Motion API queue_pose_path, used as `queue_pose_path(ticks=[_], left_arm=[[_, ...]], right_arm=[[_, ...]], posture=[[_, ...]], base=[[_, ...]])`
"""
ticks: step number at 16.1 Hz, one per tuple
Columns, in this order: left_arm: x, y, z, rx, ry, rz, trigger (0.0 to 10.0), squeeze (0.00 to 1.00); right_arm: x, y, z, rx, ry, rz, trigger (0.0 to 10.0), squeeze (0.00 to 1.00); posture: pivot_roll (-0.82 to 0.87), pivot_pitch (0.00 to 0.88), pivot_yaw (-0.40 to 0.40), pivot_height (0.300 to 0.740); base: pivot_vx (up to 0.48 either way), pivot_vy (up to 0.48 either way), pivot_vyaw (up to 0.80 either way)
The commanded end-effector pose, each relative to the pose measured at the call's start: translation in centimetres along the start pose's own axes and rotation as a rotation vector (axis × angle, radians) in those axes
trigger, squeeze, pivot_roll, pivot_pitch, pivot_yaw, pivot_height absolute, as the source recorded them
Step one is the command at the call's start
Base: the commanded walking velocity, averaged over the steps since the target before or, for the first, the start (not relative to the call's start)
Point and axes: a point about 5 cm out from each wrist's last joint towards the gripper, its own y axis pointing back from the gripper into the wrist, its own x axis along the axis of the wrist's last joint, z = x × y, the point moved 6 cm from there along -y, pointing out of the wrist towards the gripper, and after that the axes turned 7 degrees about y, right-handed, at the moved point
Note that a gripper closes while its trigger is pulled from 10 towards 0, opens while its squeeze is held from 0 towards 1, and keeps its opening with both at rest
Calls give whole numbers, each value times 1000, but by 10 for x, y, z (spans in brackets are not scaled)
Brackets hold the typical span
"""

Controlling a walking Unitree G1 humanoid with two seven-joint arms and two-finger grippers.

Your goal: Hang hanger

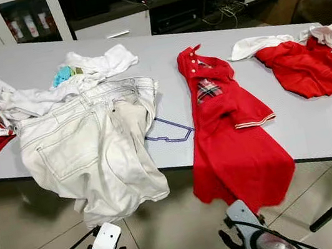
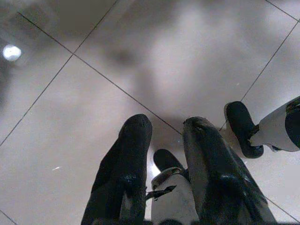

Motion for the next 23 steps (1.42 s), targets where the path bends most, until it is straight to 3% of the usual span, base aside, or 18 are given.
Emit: queue_pose_path(ticks=[1, 3, 14, 23], left_arm=[[-1, 0, 1, -6, -19, -5, 10000, 0], [-1, 0, 2, -7, -27, -8, 10000, 0], [-1, -1, 4, -8, -28, -7, 10000, 0], [-2, 0, 3, -1, -25, -12, 10000, 0]], right_arm=[[6, 0, 2, -6, 26, 24, 10000, 0], [9, -1, 2, -4, 40, 33, 10000, 0], [5, 1, 3, -9, 60, 26, 10000, 0], [8, 0, 4, -15, 61, 34, 10000, 0]], posture=[[-96, 0, -9, 740], [-95, 0, -9, 740], [-92, 0, -17, 740], [-92, 0, -17, 740]], base=[[0, 0, 0], [0, 0, 0], [0, -449, 0], [0, 0, 0]])
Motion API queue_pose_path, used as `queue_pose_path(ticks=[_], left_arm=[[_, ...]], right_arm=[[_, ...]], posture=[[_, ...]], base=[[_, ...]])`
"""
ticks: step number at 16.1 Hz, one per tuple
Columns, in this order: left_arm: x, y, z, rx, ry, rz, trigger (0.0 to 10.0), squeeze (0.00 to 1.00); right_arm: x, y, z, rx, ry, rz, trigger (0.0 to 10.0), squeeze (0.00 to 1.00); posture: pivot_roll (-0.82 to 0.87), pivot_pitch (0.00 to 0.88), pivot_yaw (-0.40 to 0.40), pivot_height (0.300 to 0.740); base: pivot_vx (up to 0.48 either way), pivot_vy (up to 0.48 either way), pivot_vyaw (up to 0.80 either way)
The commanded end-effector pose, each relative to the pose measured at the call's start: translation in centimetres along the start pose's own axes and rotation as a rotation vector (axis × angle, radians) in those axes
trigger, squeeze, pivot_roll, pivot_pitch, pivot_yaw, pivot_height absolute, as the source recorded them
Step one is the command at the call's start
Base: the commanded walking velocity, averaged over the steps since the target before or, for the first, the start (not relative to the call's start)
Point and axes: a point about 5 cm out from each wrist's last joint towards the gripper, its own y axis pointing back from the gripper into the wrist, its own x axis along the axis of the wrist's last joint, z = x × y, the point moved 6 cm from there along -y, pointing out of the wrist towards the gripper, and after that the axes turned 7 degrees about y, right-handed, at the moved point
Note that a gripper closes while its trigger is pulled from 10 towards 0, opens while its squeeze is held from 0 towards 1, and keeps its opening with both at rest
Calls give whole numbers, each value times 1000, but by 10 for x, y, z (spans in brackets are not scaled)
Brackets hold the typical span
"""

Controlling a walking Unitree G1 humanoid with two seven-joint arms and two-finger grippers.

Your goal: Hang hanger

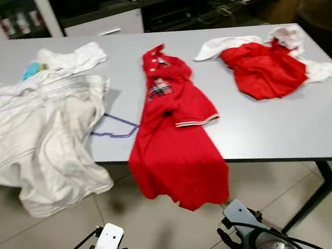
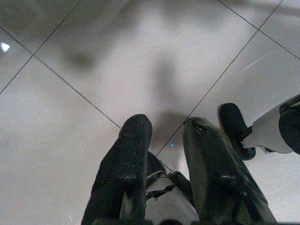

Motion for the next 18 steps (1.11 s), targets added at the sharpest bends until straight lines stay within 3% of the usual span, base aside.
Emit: queue_pose_path(ticks=[1, 5, 8, 13, 15, 18], left_arm=[[-1, 0, -2, 9, -7, -7, 10000, 0], [-3, 0, -2, 8, -8, -10, 10000, 0], [-3, 1, -3, 11, -4, -12, 10000, 0], [-2, 1, -8, 19, -13, -17, 10000, 0], [1, 0, -6, 14, -20, -13, 10000, 0], [1, 0, -4, 9, -21, -11, 10000, 0]], right_arm=[[6, -1, 6, -15, 13, 14, 10000, 0], [11, -1, 11, -22, 27, 28, 10000, 0], [16, 8, 20, 8, 99, 66, 10000, 0], [44, 36, -2, 260, 131, 208, 10000, 0], [72, 58, -11, 392, 122, 300, 10000, 0], [101, 78, -14, 481, 93, 391, 10000, 0]], posture=[[-93, 0, -16, 740], [-98, 0, -14, 740], [-99, 0, -11, 740], [-108, 0, -2, 740], [-113, 0, 1, 740], [-111, 0, 0, 740]], base=[[0, 0, 0], [0, 0, 0], [0, 0, 0], [0, 0, 0], [0, 0, 0], [0, 0, 0]])
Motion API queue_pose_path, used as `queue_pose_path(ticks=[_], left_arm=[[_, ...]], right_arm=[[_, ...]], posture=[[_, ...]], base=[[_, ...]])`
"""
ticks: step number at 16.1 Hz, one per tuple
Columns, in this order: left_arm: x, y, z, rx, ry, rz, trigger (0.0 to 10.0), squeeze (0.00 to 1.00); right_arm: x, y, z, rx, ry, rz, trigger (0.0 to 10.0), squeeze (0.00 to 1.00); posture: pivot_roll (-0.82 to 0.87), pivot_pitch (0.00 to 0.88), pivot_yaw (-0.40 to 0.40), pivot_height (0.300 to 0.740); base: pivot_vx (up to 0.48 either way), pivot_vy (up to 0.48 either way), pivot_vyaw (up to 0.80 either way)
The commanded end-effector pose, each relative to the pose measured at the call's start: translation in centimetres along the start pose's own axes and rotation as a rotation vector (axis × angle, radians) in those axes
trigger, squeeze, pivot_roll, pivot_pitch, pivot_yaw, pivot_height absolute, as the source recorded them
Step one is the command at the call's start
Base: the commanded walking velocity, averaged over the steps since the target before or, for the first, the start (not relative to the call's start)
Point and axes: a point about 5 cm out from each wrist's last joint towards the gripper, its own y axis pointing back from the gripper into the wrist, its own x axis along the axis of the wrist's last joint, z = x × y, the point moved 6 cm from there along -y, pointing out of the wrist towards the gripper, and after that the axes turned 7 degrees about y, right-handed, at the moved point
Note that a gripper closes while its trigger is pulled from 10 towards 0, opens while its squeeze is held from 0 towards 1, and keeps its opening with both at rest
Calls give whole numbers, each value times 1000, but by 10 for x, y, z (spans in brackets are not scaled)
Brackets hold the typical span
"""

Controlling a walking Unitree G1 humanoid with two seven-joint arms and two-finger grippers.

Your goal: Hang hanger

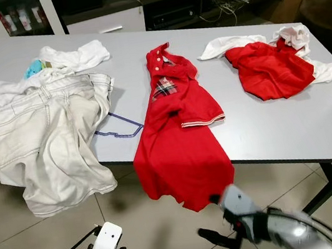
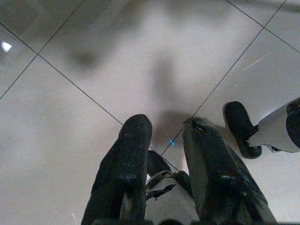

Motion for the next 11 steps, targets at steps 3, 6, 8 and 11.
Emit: queue_pose_path(ticks=[3, 6, 8, 11], left_arm=[[-4, 0, 0, 2, -9, -15, 10000, 0], [-5, 1, -2, 8, -3, -16, 10000, 0], [-5, 1, -2, 10, -1, -15, 10000, 0], [-4, 1, -2, 11, 2, -12, 10000, 0]], right_arm=[[30, 1, 22, -69, -25, 98, 10000, 0], [58, 1, 83, -366, -83, 198, 10000, 0], [63, -5, 96, -429, -74, 196, 10000, 0], [70, -19, 102, -492, -75, 210, 10000, 0]], posture=[[-109, 0, -2, 740], [-92, 0, -7, 740], [-89, 0, -8, 740], [-81, 0, -13, 740]], base=[[0, 0, 0], [0, 0, 0], [0, 0, 0], [0, 0, 0]])
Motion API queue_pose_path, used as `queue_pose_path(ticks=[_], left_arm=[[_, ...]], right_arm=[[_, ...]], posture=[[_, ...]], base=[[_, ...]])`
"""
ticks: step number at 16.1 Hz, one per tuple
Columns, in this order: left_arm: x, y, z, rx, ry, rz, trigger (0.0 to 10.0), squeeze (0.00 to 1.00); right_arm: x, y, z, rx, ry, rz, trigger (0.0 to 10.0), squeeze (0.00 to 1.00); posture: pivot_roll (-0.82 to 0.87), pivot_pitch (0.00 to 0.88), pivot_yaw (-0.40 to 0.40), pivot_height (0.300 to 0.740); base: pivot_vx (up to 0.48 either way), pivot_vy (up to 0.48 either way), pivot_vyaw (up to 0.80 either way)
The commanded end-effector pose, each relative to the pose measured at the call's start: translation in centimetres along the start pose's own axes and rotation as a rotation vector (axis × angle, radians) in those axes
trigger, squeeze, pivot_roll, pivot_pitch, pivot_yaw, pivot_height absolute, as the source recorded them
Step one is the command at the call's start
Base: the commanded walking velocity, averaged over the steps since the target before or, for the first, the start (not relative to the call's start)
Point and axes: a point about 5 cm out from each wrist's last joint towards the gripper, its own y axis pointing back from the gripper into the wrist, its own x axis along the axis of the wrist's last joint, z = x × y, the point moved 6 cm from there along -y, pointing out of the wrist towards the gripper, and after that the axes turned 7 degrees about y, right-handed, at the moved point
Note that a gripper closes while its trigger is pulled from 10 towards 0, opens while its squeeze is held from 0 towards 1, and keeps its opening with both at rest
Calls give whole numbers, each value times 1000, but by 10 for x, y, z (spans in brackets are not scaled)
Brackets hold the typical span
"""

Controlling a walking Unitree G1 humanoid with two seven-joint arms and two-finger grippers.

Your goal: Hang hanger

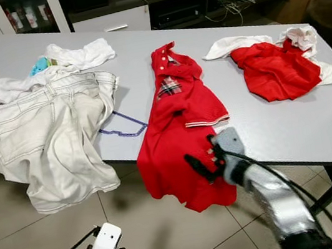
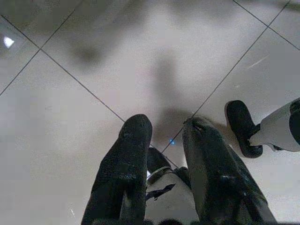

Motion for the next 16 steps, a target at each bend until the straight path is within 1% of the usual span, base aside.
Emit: queue_pose_path(ticks=[1, 3, 5, 8, 11, 12, 14, 16], left_arm=[[-3, 0, -1, 9, 0, -10, 10000, 0], [-3, 0, 0, 7, 1, -10, 10000, 0], [-3, 0, 1, 4, 0, -11, 10000, 0], [-3, 0, 3, 1, 0, -10, 10000, 0], [-4, 0, 3, 3, 2, -12, 10000, 0], [-4, 0, 3, 3, 2, -13, 10000, 0], [-5, 0, 2, 4, 0, -17, 10000, 0], [-5, 0, 3, 3, -1, -17, 10000, 0]], right_arm=[[2, -2, 6, -33, 15, 3, 10000, 0], [5, -13, 6, -67, 11, 14, 10000, 0], [4, -18, 9, -104, 14, 5, 10000, 0], [-10, -24, 19, -182, 27, -73, 10000, 0], [-24, -19, 25, -199, 36, -125, 10000, 0], [-25, -18, 26, -205, 33, -124, 10000, 0], [-32, -9, 29, -195, 16, -147, 10000, 0], [-45, 1, 31, -179, 21, -199, 10000, 0]], posture=[[-81, 0, -13, 740], [-84, 0, -16, 740], [-88, 0, -16, 740], [-86, 0, -17, 740], [-81, 0, -20, 740], [-81, 0, -20, 740], [-87, 0, -20, 740], [-91, 0, -20, 740]], base=[[0, 0, 0], [0, 0, 0], [0, 0, 0], [0, 0, 0], [0, 0, 0], [0, 0, 0], [0, 0, 0], [0, 0, 0]])
